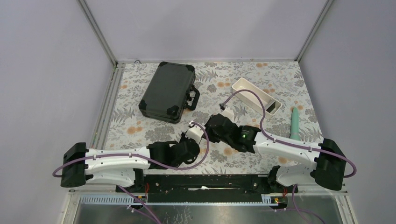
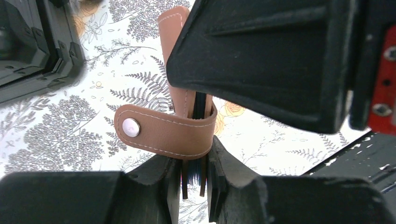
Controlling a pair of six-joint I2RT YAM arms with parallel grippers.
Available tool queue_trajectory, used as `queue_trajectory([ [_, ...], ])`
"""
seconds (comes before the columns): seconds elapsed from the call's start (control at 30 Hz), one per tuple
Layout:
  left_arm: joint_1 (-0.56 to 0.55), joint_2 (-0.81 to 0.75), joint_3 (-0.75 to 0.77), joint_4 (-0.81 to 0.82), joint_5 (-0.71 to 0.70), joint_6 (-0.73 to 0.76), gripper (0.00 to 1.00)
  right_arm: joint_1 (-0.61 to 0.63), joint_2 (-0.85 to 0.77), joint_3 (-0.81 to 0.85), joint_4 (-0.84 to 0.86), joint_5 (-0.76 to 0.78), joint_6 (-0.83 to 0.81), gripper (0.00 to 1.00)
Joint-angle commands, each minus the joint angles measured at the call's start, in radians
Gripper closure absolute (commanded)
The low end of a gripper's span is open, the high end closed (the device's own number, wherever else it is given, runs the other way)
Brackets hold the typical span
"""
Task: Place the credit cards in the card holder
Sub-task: Close the card holder.
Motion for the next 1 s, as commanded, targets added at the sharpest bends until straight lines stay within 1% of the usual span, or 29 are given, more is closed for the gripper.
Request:
queue_trajectory([
  [0.0,-0.029,-0.011,0.074,0.095,-0.003,0.029,0.81,0.007,-0.017,-0.016,0.051,0.08,0.032,0.88],
  [0.03,-0.029,-0.017,0.069,0.102,-0.002,0.031,0.74,0.006,-0.025,-0.028,0.056,0.09,0.032,0.97],
  [0.07,-0.029,-0.029,0.062,0.111,0.003,0.032,0.62,0.006,-0.033,-0.04,0.06,0.102,0.033,1.0],
  [0.13,-0.029,-0.055,0.042,0.136,0.024,0.034,0.41,0.006,-0.05,-0.065,0.073,0.128,0.027,1.0],
  [0.2,-0.028,-0.087,0.021,0.157,0.054,0.032,0.25,0.005,-0.067,-0.096,0.095,0.161,0.01,1.0],
  [0.27,-0.024,-0.126,0.001,0.17,0.097,0.029,0.06,-0.009,-0.09,-0.13,0.129,0.181,-0.031,1.0],
  [0.3,-0.016,-0.144,-0.009,0.174,0.132,0.025,0.02,-0.022,-0.102,-0.152,0.151,0.179,-0.058,1.0],
  [0.33,-0.004,-0.163,-0.018,0.18,0.174,0.021,0.01,-0.041,-0.118,-0.172,0.17,0.169,-0.088,1.0],
  [0.4,0.039,-0.204,-0.035,0.193,0.292,0.007,0.01,-0.084,-0.158,-0.221,0.26,0.125,-0.165,1.0],
  [0.5,0.134,-0.257,-0.046,0.2,0.457,-0.047,0.01,-0.137,-0.244,-0.279,0.364,0.033,-0.291,1.0],
  [0.57,0.194,-0.297,-0.045,0.195,0.498,-0.092,0.01,-0.149,-0.32,-0.301,0.427,-0.035,-0.39,1.0],
  [0.63,0.264,-0.342,-0.048,0.198,0.544,-0.135,0.01,-0.162,-0.387,-0.321,0.478,-0.132,-0.454,1.0],
  [0.73,0.374,-0.43,-0.077,0.25,0.684,-0.22,0.01,-0.174,-0.466,-0.328,0.538,-0.303,-0.5,1.0],
  [0.83,0.476,-0.506,-0.106,0.311,0.805,-0.285,0.01,-0.178,-0.522,-0.323,0.561,-0.413,-0.514,1.0],
  [0.97,0.544,-0.569,-0.085,0.314,0.897,-0.331,0.01,-0.19,-0.553,-0.281,0.562,-0.567,-0.526,1.0],
])
